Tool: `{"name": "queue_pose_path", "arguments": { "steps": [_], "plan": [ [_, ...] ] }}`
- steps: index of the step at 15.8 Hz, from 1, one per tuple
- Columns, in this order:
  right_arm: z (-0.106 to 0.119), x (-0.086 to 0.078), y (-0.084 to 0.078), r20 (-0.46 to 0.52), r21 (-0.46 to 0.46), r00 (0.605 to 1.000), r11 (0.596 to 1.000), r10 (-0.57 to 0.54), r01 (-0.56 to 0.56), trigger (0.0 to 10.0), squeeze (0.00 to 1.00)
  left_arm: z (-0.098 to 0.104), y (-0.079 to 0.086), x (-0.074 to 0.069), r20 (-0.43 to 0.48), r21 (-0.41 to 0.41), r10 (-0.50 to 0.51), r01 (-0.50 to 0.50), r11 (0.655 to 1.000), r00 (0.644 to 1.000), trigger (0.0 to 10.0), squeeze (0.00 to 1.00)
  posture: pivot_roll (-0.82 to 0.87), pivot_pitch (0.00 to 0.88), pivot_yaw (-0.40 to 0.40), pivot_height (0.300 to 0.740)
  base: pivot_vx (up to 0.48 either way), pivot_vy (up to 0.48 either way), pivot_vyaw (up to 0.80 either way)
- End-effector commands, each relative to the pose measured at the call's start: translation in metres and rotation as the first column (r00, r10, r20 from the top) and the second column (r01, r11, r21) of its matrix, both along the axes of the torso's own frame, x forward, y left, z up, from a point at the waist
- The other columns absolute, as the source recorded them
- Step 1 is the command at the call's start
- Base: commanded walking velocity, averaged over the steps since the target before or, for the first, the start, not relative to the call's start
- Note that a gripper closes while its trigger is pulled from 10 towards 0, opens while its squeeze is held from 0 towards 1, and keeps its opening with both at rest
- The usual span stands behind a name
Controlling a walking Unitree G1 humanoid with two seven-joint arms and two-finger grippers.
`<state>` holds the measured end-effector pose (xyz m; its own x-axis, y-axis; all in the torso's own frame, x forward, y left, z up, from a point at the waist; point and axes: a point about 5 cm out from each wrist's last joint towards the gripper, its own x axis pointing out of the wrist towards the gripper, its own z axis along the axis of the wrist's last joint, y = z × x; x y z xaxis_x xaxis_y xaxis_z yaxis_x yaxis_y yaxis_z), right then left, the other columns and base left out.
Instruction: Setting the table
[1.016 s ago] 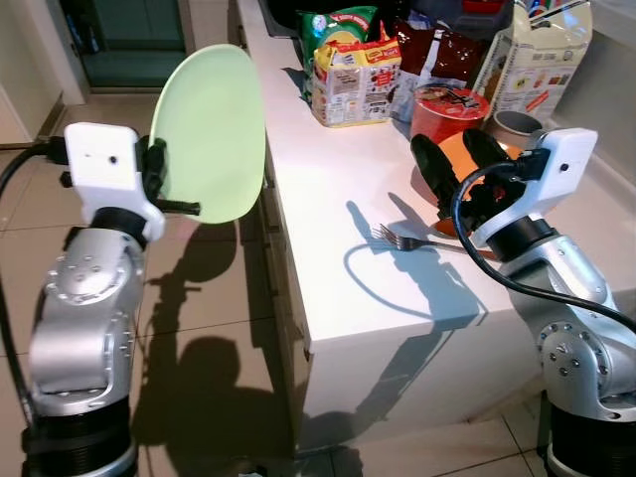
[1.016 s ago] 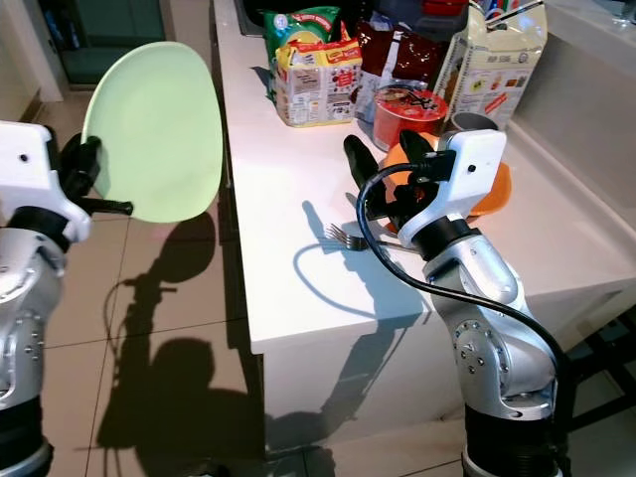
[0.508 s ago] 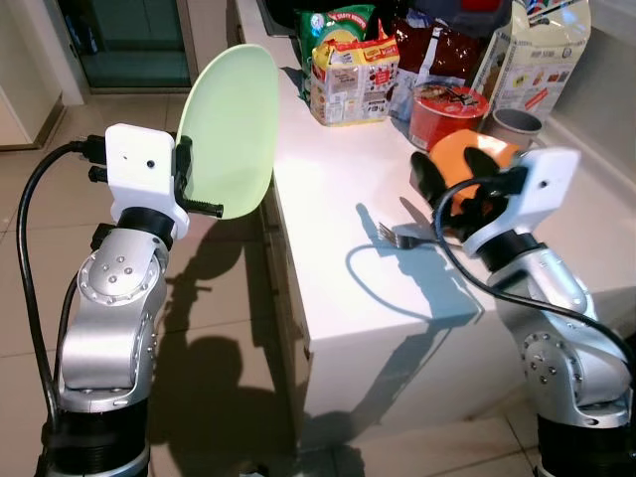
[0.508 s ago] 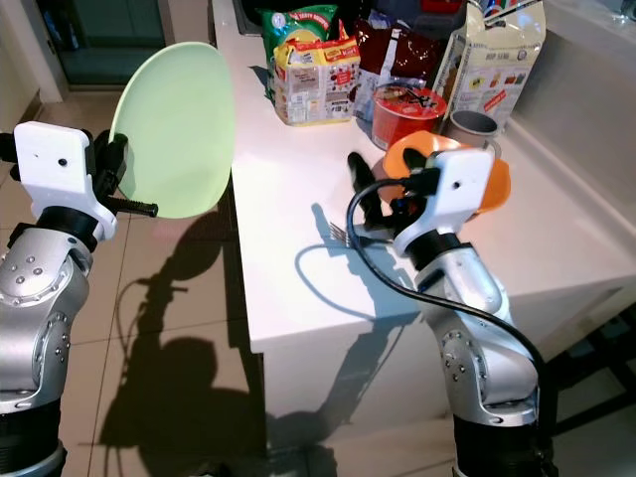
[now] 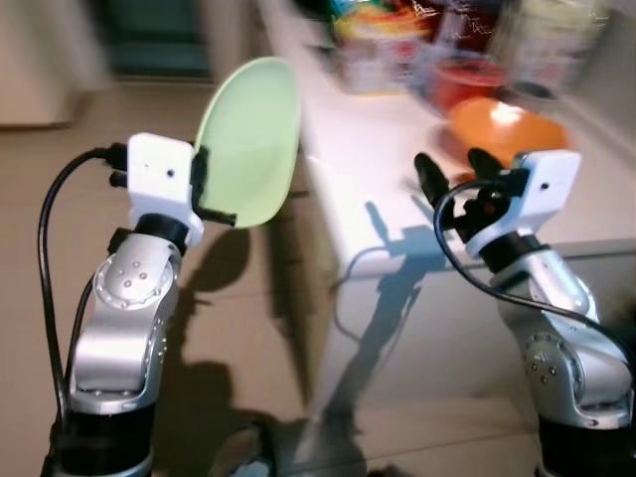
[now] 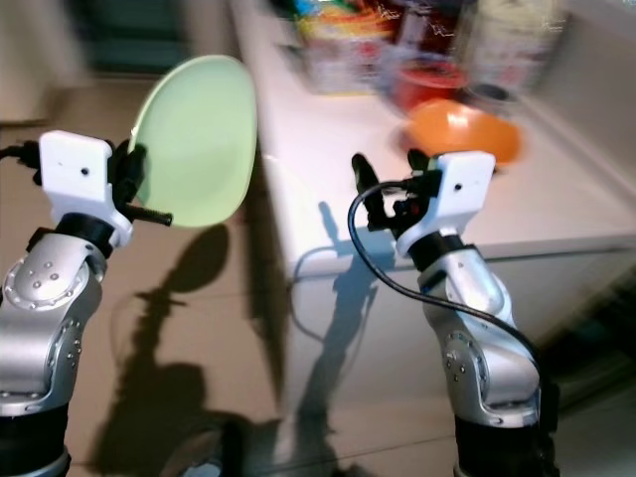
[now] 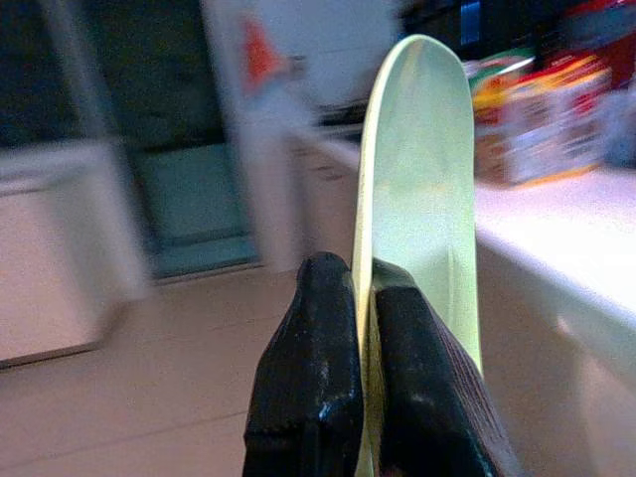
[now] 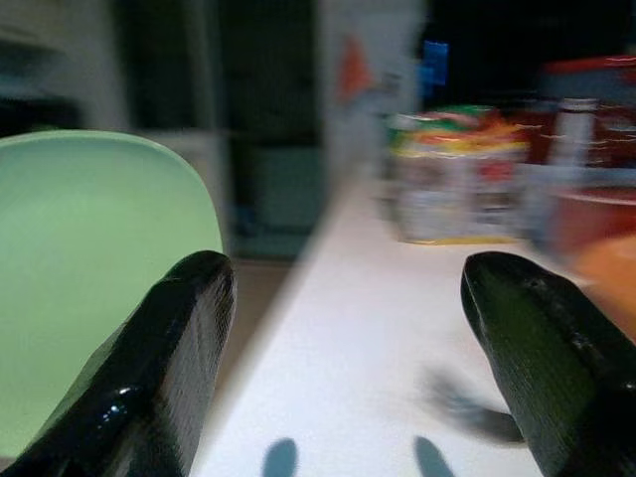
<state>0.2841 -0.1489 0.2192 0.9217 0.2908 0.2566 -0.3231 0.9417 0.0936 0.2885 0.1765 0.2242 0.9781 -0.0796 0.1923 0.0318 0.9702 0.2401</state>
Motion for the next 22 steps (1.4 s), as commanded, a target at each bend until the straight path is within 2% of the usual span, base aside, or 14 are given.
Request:
{"name": "queue_pose_path", "arguments": {
  "steps": [1,4,6,8,10,12,13,14,17,18,20,22],
  "plan": [
    [-0.003,-0.003,-0.001,-0.004,-0.004,1.0,1.0,-0.002,0.002,10.0,0.0,0.005,0.007,-0.004,0.04,0.021,0.022,-0.023,1.0,0.999,10.0,0.0,0.01,0.0,-0.034,0.74,-0.364,0.0,0.0],
    [-0.007,-0.003,-0.002,-0.021,0.006,1.0,1.0,-0.006,0.006,10.0,0.0,0.001,0.008,-0.005,0.031,0.047,0.019,-0.02,0.999,0.999,10.0,0.0,0.02,0.0,-0.036,0.74,-0.327,0.0,0.0],
    [-0.014,-0.004,0.0,-0.041,0.005,0.999,1.0,0.001,-0.001,10.0,0.0,-0.017,0.008,-0.004,-0.032,0.008,0.033,-0.033,0.999,0.999,10.0,0.0,0.02,0.0,-0.03,0.74,0.0,0.0,0.0],
    [-0.03,-0.007,0.002,-0.088,-0.01,0.996,1.0,0.019,-0.02,10.0,0.0,-0.046,0.009,-0.006,-0.122,-0.036,0.05,-0.055,0.998,0.991,10.0,0.0,0.02,0.0,-0.027,0.74,0.0,0.0,0.0],
    [-0.051,-0.009,0.002,-0.15,-0.02,0.989,1.0,0.017,-0.021,10.0,0.0,-0.08,0.011,-0.008,-0.258,-0.056,0.074,-0.092,0.994,0.963,10.0,0.0,0.02,0.0,-0.027,0.74,0.0,0.0,0.0],
    [-0.069,-0.008,0.001,-0.201,-0.036,0.98,0.999,-0.01,0.002,10.0,0.0,-0.1,0.007,-0.01,-0.319,-0.04,0.053,-0.069,0.997,0.946,10.0,0.0,0.02,0.0,-0.029,0.74,0.0,0.0,0.0],
    [-0.096,-0.004,-0.005,-0.271,-0.065,0.96,0.996,-0.073,0.058,10.0,0.0,-0.113,0.004,-0.01,-0.334,-0.049,0.032,-0.051,0.997,0.942,10.0,0.0,0.02,0.0,-0.029,0.74,0.0,0.0,0.0],
    [-0.118,-0.004,-0.012,-0.321,-0.112,0.938,0.988,-0.133,0.102,10.0,0.0,-0.128,0.007,-0.009,-0.36,-0.011,0.072,-0.082,0.997,0.93,10.0,0.0,0.02,0.0,-0.027,0.74,0.0,0.0,0.0],
    [-0.13,-0.005,-0.017,-0.337,-0.164,0.931,0.982,-0.143,0.092,10.0,0.0,-0.13,0.012,-0.009,-0.305,0.022,0.102,-0.1,0.995,0.947,10.0,0.0,0.02,0.0,-0.031,0.74,0.0,0.0,0.0],
    [-0.14,-0.007,-0.02,-0.378,-0.164,0.916,0.984,-0.133,0.074,10.0,0.0,-0.129,0.013,-0.008,-0.293,0.024,0.113,-0.11,0.994,0.949,10.0,0.0,0.02,0.0,-0.036,0.74,0.0,0.0,0.0],
    [-0.158,-0.008,-0.023,-0.415,-0.183,0.902,0.982,-0.118,0.045,10.0,0.0,-0.133,0.011,-0.005,-0.272,0.03,0.125,-0.121,0.992,0.954,10.0,0.0,0.02,0.0,-0.038,0.74,0.0,-0.362,0.0],
    [-0.161,-0.005,-0.025,-0.407,-0.198,0.904,0.979,-0.129,0.05,10.0,0.0,-0.136,0.01,-0.003,-0.26,0.038,0.136,-0.13,0.991,0.956,10.0,0.0,0.01,0.0,-0.039,0.74,0.0,-0.465,0.0]
  ]
}}
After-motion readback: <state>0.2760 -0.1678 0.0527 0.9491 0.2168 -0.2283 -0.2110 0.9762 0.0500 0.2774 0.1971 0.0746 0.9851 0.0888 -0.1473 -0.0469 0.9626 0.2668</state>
